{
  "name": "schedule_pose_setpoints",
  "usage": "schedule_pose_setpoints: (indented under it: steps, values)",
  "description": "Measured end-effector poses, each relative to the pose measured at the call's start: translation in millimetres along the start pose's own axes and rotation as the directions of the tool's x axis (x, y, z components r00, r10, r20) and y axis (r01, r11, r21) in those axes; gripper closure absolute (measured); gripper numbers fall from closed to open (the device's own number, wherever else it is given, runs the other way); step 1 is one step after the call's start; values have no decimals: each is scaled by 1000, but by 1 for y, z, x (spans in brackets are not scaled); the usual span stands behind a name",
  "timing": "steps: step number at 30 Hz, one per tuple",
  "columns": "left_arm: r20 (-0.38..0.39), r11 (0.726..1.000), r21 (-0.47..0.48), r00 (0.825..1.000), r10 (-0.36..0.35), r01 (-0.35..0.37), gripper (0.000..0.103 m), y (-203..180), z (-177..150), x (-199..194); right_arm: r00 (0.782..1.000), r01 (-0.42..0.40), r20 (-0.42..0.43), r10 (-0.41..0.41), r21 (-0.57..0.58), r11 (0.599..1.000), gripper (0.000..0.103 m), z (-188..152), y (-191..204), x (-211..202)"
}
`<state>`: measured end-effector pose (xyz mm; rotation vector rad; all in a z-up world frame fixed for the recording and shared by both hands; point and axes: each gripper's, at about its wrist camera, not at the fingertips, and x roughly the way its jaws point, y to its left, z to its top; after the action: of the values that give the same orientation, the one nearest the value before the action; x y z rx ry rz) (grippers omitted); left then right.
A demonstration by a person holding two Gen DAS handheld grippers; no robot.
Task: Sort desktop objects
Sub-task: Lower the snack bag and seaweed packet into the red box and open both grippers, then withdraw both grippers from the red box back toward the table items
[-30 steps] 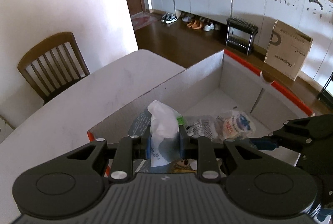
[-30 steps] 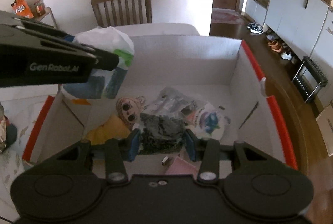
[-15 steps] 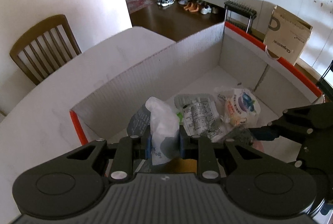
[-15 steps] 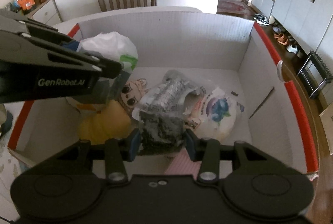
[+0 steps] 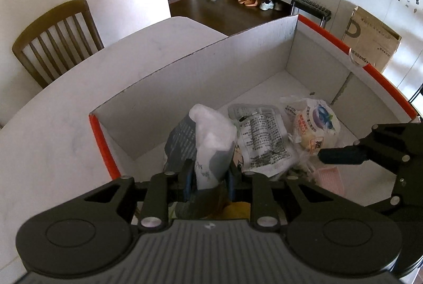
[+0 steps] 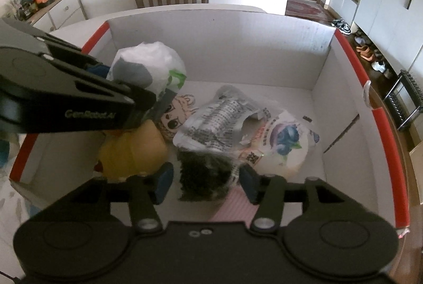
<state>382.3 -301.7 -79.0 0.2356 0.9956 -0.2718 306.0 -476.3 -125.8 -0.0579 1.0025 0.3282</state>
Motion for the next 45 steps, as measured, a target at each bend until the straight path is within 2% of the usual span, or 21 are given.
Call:
schedule_pose_setpoints:
  steps: [3,4,5,6,21,30,41,45]
  values:
    - [5,1000,-8,1000,6,-6,71,1,-3,-3,1000,-7,8,7,0,1000,38,0,1,-3]
    - [8,1000,-10,1000,8,-8,58,1,-4,-4,1000,-8,9,8,1,1000,38,-1,1,-4]
    - [16,1000,-12,1000,12,-11,41,2,-5,-7,1000,-10,11,10,2,1000,37,-1,1,-6]
    - [31,1000,-14,999,14,-14,36,2,-6,-10,1000,-10,14,9,2,1000,36,-1,1,-7]
    - [131,1000,-28,991,-12,15,36,-1,-14,-65,995,-13,98,16,-32,999,26,-5,10,-53]
    - [213,999,-32,977,-21,29,36,-6,-25,-103,983,-9,183,15,-35,999,21,-8,15,-90]
    - [273,998,-26,961,-44,53,36,-3,-53,-139,968,-34,247,43,-38,999,12,-18,32,-118]
    - [289,998,-33,956,-45,57,32,3,-68,-150,962,-55,265,62,-33,998,5,-25,40,-124]
